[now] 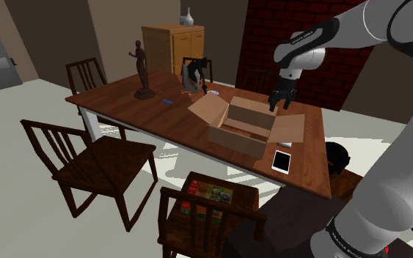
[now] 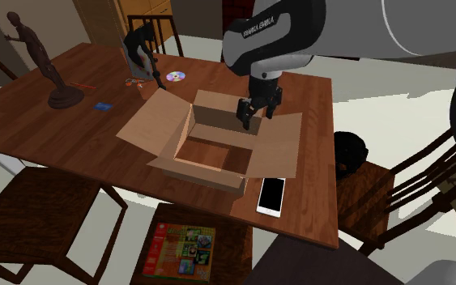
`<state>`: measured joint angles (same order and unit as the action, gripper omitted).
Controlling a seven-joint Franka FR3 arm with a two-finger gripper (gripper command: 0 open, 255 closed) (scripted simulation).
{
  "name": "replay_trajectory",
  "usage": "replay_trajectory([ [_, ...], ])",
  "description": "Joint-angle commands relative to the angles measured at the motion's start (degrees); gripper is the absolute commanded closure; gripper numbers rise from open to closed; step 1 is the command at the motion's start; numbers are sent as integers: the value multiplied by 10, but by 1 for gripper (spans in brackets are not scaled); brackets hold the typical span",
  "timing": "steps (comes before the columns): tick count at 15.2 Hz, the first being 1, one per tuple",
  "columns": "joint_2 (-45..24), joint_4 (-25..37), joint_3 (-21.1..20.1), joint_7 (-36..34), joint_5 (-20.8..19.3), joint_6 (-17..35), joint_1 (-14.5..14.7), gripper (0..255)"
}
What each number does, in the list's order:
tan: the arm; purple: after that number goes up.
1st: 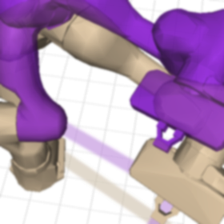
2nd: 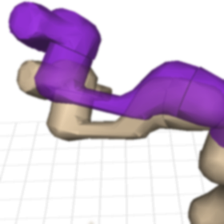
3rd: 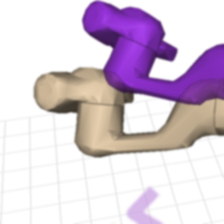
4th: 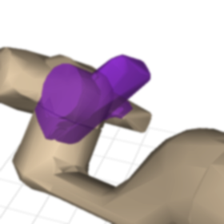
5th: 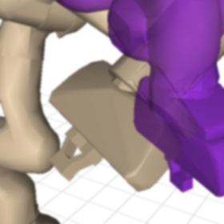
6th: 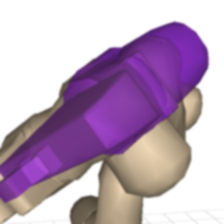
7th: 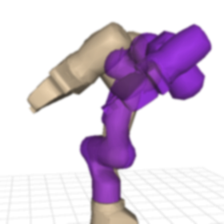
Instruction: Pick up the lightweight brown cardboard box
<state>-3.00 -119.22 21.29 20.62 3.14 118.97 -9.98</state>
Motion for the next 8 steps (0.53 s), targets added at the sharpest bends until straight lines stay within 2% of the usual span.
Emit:
replay_trajectory([
  [1,-46,33,6,19,24,11,-10,0],
  [8,-201,172,7,72,102,13,-65,0],
])
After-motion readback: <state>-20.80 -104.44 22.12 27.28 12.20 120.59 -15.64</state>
